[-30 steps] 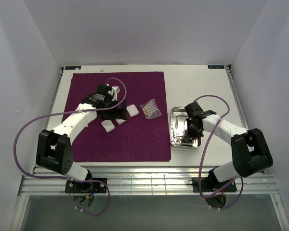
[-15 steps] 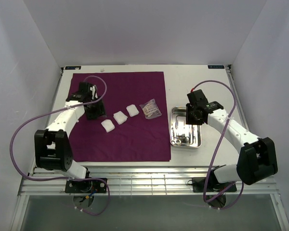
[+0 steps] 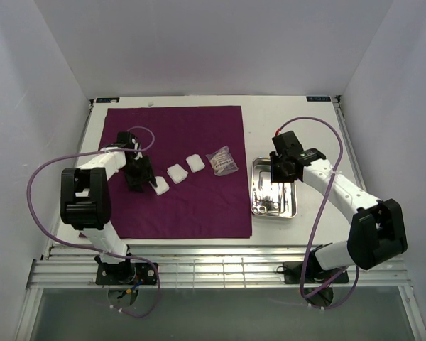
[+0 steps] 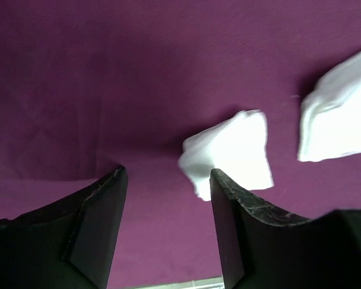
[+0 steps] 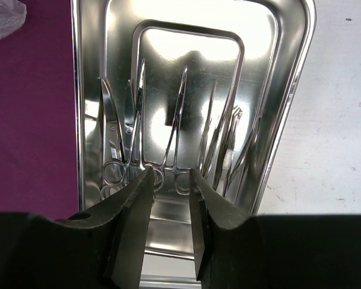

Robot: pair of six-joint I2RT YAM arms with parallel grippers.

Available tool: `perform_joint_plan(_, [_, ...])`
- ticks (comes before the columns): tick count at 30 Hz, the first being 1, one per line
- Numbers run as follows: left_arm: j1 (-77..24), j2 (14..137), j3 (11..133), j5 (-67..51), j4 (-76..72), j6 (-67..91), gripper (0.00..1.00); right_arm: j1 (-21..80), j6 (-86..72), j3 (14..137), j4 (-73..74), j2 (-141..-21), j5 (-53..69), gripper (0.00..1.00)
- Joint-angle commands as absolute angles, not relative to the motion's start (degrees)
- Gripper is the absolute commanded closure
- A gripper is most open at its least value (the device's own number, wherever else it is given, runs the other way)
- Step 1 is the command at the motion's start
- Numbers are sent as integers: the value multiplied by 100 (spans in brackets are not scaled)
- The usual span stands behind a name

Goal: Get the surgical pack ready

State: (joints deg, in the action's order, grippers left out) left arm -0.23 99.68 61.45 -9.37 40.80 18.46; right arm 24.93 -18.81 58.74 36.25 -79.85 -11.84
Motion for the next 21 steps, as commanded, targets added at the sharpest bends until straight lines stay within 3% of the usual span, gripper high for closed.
perform_joint_plan(1, [-35, 9975, 6328, -1370, 3841, 1846, 32, 2514, -1775, 5977, 3542, -7840, -1222, 64])
perform_joint_plan(21, [-62, 10345, 6249, -1783, 3322, 1969, 45, 2514, -1846, 6012, 3656, -7910, -1239, 64])
